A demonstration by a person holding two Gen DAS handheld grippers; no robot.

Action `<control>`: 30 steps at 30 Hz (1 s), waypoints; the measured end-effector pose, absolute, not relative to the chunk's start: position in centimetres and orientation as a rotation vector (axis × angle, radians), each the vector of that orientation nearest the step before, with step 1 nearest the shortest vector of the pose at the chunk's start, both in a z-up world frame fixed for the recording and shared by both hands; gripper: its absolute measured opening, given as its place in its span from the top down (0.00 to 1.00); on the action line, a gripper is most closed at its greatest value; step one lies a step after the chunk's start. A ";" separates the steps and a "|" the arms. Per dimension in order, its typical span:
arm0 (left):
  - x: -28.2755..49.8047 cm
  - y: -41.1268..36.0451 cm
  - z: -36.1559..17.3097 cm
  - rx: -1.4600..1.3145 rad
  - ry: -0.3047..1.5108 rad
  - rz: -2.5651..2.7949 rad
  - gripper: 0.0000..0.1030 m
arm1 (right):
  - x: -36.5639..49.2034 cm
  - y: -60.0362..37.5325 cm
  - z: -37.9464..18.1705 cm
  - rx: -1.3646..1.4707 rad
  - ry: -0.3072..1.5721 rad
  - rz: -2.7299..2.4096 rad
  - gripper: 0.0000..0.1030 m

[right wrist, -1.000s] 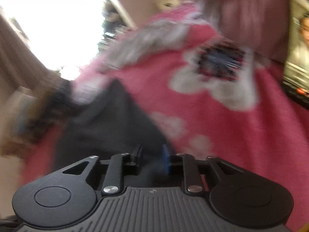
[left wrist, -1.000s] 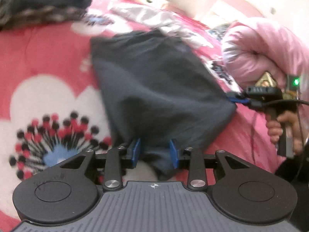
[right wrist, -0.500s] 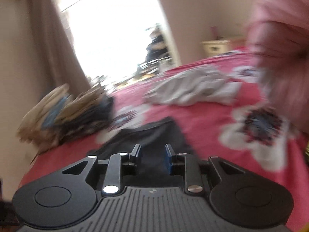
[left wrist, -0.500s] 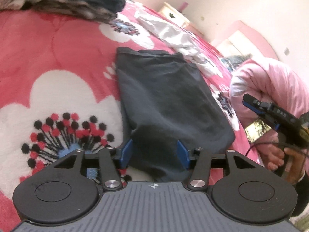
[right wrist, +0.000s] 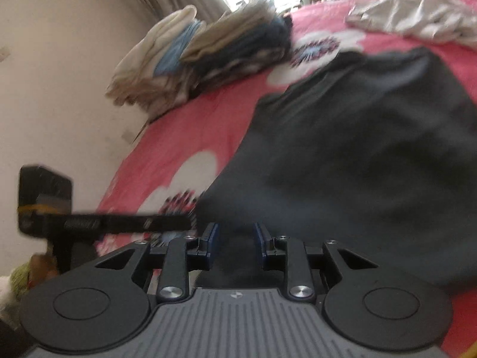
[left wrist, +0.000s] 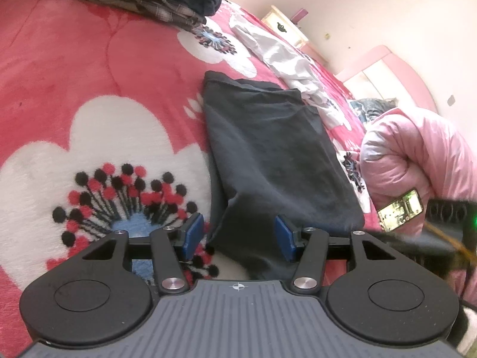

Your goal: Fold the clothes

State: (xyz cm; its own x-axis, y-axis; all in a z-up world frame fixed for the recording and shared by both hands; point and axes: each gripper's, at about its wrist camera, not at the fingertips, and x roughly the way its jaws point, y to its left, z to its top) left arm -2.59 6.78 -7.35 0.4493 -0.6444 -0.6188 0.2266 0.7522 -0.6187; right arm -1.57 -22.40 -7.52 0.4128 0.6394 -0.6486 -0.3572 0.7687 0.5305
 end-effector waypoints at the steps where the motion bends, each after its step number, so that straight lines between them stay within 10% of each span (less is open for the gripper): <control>1: -2.6 6.8 -7.4 -0.492 0.965 -0.568 0.49 | -2.2 -22.1 -7.7 0.341 0.968 0.649 0.71; 30: -1.7 8.1 -8.1 -0.566 1.012 -0.583 0.48 | -6.5 -13.9 -7.1 -0.267 0.703 0.515 0.50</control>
